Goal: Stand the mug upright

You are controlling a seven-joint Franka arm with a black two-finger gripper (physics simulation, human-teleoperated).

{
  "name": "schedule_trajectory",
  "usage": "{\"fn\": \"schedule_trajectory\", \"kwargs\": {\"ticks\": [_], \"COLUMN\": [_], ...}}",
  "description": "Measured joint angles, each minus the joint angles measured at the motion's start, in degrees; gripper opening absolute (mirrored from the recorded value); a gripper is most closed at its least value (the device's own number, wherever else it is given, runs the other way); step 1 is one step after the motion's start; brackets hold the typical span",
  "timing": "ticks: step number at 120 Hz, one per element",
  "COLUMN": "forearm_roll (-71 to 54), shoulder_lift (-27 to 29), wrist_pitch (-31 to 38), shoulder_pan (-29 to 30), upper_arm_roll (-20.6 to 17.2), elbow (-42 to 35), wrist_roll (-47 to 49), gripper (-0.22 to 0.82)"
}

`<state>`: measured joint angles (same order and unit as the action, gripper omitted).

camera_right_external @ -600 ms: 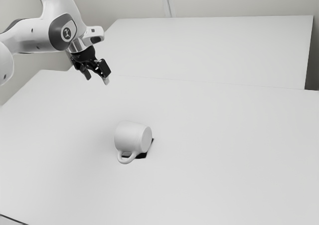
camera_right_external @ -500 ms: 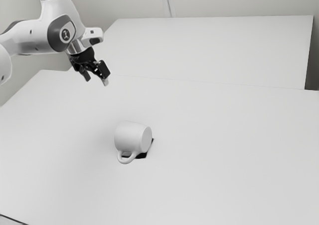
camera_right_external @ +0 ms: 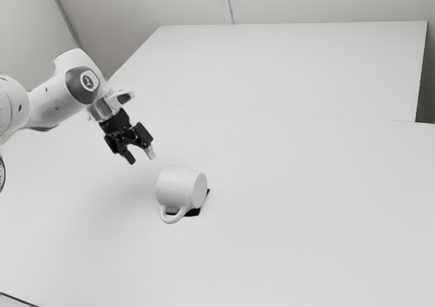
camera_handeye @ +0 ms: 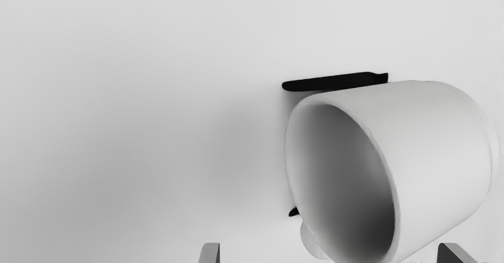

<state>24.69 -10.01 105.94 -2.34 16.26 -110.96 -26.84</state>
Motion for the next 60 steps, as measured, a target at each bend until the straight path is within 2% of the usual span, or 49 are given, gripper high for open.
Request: {"fn": "schedule_trajectory", "kwargs": {"ticks": [17,60], "forearm_roll": [8.32,20.68], "shoulder_lift": [-2.79,-3.06], "wrist_pitch": [-3.09,-6.15], "shoulder_pan": [1.76,3.30], "upper_arm_roll": [0.06,0.17], "elbow": [-1.75,-5.85], "wrist_roll": [-3.99,-10.92], "gripper": [0.60,0.60]}}
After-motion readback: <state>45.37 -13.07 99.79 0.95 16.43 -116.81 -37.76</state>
